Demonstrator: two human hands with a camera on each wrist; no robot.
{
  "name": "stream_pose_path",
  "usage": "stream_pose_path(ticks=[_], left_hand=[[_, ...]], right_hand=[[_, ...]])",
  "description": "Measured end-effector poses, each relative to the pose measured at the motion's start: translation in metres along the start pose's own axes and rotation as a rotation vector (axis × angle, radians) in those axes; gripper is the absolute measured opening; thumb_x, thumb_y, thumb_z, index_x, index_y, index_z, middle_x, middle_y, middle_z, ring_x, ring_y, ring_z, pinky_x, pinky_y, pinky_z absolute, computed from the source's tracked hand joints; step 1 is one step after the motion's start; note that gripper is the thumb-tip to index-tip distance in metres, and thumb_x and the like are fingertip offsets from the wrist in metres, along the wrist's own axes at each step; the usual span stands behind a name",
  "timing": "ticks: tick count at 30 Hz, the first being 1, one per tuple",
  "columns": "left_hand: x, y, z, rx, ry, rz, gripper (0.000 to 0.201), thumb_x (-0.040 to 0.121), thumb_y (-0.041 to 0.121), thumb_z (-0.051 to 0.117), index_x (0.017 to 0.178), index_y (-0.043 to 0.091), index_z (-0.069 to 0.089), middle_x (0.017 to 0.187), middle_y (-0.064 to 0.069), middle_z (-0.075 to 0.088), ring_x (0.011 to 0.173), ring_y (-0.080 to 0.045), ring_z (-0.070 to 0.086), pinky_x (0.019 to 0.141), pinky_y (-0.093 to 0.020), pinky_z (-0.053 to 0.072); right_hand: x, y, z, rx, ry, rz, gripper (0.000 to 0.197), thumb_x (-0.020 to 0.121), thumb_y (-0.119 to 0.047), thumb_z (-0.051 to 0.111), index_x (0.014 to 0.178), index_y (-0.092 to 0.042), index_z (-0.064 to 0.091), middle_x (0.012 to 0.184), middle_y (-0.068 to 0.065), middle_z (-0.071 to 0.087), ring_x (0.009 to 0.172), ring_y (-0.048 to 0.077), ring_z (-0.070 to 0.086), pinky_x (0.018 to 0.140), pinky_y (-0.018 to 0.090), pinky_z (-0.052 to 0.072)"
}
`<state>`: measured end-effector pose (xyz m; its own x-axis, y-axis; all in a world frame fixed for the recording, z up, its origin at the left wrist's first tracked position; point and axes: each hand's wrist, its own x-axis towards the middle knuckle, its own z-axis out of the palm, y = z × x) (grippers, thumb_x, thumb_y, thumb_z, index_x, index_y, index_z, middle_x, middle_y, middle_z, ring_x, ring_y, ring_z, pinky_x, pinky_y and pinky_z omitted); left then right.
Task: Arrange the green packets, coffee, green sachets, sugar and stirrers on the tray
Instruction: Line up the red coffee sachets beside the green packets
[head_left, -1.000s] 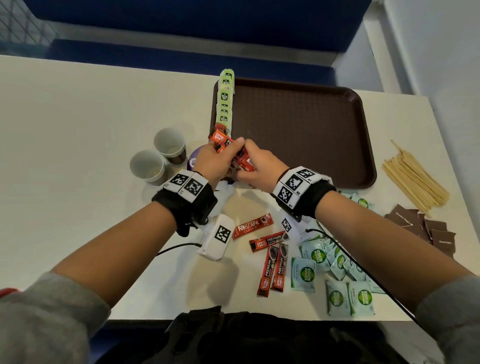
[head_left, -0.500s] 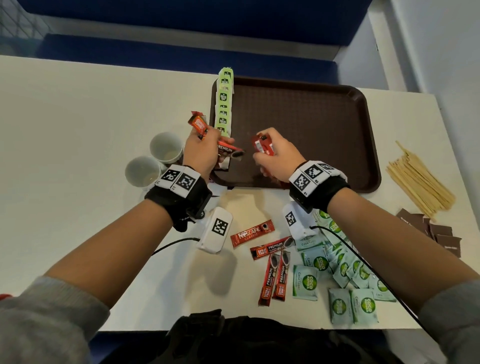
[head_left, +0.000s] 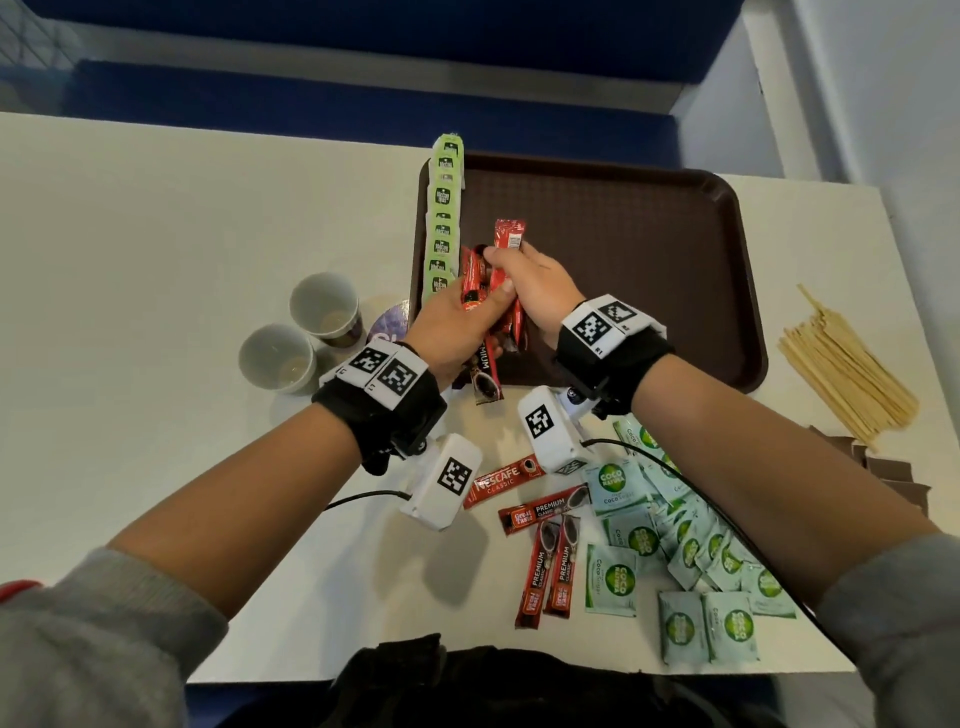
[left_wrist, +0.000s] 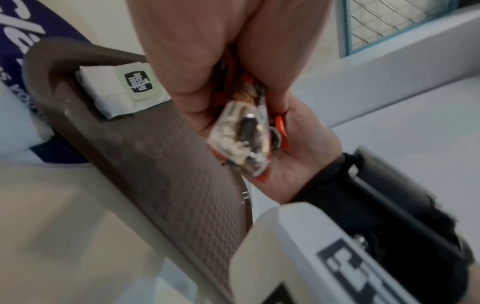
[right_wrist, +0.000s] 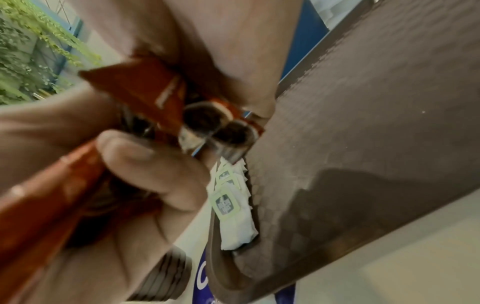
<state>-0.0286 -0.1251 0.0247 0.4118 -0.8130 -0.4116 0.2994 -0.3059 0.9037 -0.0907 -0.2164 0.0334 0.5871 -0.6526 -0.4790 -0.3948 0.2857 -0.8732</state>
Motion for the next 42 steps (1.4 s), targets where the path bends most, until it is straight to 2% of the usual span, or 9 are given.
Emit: stream_pose_path(ticks=[5, 9, 14, 18, 22, 26, 33, 38, 42], left_hand=[[0.007, 0.003, -0.004, -0.047, 0.012, -0.043, 0.011, 0.093, 0.026, 0.058, 0.089, 0.016, 0.06, 0.059, 0.007, 0.064, 0.05, -0.006, 0.06, 0.055, -0.023, 0.048], [0.011, 0.002, -0.007, 0.011, 0.045, -0.073, 0.01, 0.09, 0.023, 0.062, 0.083, 0.016, 0.064, 0.063, 0.005, 0.067, 0.055, -0.007, 0.062, 0.06, -0.022, 0.048], [0.013, 0.005, -0.011, -0.05, 0.021, -0.125, 0.014, 0.088, 0.021, 0.064, 0.097, 0.011, 0.068, 0.091, -0.007, 0.073, 0.085, -0.019, 0.071, 0.084, -0.032, 0.055], [0.017, 0.007, -0.013, -0.071, 0.022, -0.16, 0.023, 0.088, 0.022, 0.065, 0.107, 0.009, 0.065, 0.101, -0.013, 0.071, 0.094, -0.026, 0.069, 0.089, -0.038, 0.054], [0.02, 0.005, -0.013, -0.012, 0.056, -0.127, 0.012, 0.089, 0.023, 0.065, 0.092, 0.012, 0.064, 0.081, -0.006, 0.069, 0.072, -0.015, 0.068, 0.076, -0.029, 0.054], [0.021, 0.005, -0.012, 0.051, 0.103, -0.088, 0.012, 0.089, 0.027, 0.064, 0.086, 0.016, 0.062, 0.073, 0.001, 0.064, 0.06, -0.005, 0.063, 0.065, -0.02, 0.05], [0.024, 0.01, -0.016, 0.13, 0.114, -0.042, 0.015, 0.086, 0.034, 0.067, 0.081, 0.019, 0.068, 0.081, -0.004, 0.07, 0.079, -0.02, 0.066, 0.087, -0.037, 0.052], [0.026, 0.014, -0.019, 0.167, 0.092, -0.051, 0.008, 0.083, 0.022, 0.07, 0.078, 0.016, 0.068, 0.074, -0.003, 0.068, 0.066, -0.015, 0.065, 0.076, -0.033, 0.053], [0.03, 0.013, -0.02, 0.156, 0.208, -0.043, 0.011, 0.082, 0.028, 0.071, 0.083, 0.017, 0.069, 0.082, -0.005, 0.072, 0.08, -0.02, 0.069, 0.082, -0.033, 0.055]], right_hand=[[0.004, -0.004, -0.001, 0.007, -0.081, 0.049, 0.021, 0.094, -0.03, 0.051, 0.089, -0.014, 0.064, 0.085, 0.005, 0.067, 0.086, 0.022, 0.064, 0.1, 0.043, 0.046], [0.004, -0.005, -0.004, -0.203, -0.125, 0.053, 0.058, 0.092, -0.05, 0.046, 0.128, -0.004, 0.05, 0.124, 0.013, 0.058, 0.116, 0.024, 0.055, 0.109, 0.043, 0.036], [0.001, -0.009, -0.014, -0.509, -0.192, -0.055, 0.034, 0.101, -0.044, 0.023, 0.111, -0.018, 0.042, 0.133, 0.013, 0.044, 0.126, 0.024, 0.042, 0.106, 0.032, 0.03], [0.003, -0.007, -0.017, -0.485, -0.146, -0.159, 0.051, 0.103, -0.038, 0.02, 0.131, -0.003, 0.045, 0.134, 0.016, 0.048, 0.126, 0.026, 0.045, 0.1, 0.025, 0.031], [0.017, -0.004, -0.029, -0.594, -0.117, -0.258, 0.044, 0.101, -0.037, 0.032, 0.111, -0.003, 0.059, 0.092, 0.008, 0.065, 0.086, 0.013, 0.062, 0.083, 0.032, 0.047], [0.022, -0.002, -0.039, -0.534, -0.092, -0.303, 0.02, 0.091, -0.033, 0.058, 0.095, -0.014, 0.064, 0.059, -0.011, 0.05, 0.046, -0.002, 0.045, 0.049, 0.009, 0.036], [0.022, -0.011, -0.046, -0.423, -0.27, -0.291, 0.048, 0.074, -0.011, 0.076, 0.117, -0.011, 0.053, 0.061, -0.004, 0.053, 0.047, -0.003, 0.048, 0.055, 0.007, 0.04], [0.028, -0.008, -0.045, -0.447, -0.301, -0.293, 0.059, 0.068, -0.014, 0.081, 0.118, -0.008, 0.05, 0.063, -0.005, 0.054, 0.054, 0.007, 0.047, 0.058, 0.016, 0.041], [0.031, -0.006, -0.047, -0.483, -0.237, -0.305, 0.052, 0.072, -0.024, 0.079, 0.117, -0.021, 0.053, 0.071, -0.006, 0.062, 0.063, 0.004, 0.055, 0.068, 0.016, 0.045]])
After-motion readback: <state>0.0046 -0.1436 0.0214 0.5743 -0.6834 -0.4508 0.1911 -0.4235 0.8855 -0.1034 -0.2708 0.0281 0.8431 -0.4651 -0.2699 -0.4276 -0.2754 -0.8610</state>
